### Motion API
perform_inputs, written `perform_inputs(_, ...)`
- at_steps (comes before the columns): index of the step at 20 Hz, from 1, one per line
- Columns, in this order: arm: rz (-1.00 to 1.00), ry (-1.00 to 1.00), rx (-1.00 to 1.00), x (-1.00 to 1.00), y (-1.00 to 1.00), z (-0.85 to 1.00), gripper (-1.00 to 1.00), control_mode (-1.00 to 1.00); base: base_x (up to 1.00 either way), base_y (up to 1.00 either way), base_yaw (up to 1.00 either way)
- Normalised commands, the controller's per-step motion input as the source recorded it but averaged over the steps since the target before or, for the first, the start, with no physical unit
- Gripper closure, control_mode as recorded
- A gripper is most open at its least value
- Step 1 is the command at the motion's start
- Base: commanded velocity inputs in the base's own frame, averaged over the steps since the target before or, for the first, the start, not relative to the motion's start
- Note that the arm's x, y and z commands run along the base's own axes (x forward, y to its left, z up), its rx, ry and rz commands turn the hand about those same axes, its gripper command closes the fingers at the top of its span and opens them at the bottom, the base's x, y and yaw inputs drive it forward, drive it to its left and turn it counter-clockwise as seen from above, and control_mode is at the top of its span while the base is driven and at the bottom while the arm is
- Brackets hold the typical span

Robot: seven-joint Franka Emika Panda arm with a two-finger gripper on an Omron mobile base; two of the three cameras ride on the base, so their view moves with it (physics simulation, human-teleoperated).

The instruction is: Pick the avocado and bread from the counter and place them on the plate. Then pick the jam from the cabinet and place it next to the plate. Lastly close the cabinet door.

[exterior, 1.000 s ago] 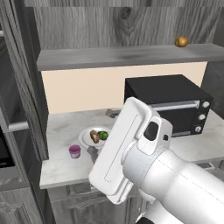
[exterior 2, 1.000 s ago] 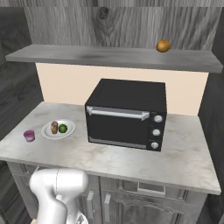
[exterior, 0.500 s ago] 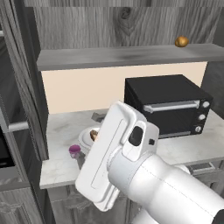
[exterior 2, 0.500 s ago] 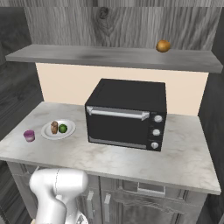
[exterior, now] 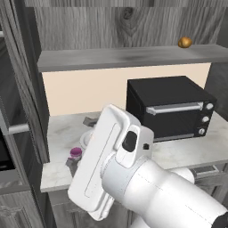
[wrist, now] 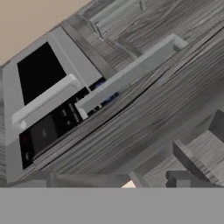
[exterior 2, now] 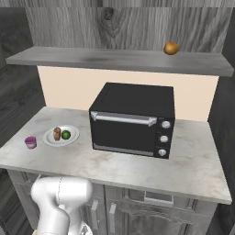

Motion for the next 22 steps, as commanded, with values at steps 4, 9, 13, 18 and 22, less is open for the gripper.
perform_inputs(4,0.05,-0.10,0.00,-0.32,0.08,0.00,-1.00,-1.00,0.00,0.00,0.00)
perform_inputs(9,0.02,-0.08,-0.01,-0.23,0.22,0.00,-1.00,-1.00,0.00,0.00,0.00)
perform_inputs(13,0.00,-0.09,-0.05,-0.10,0.28,0.00,-1.00,-1.00,0.00,0.00,0.00)
perform_inputs(18,0.00,-0.11,-0.06,-0.07,0.24,0.00,-1.00,-1.00,0.00,0.00,0.00)
perform_inputs(22,-0.01,-0.09,-0.05,-0.02,0.14,0.00,-1.00,-1.00,0.00,0.00,0.00)
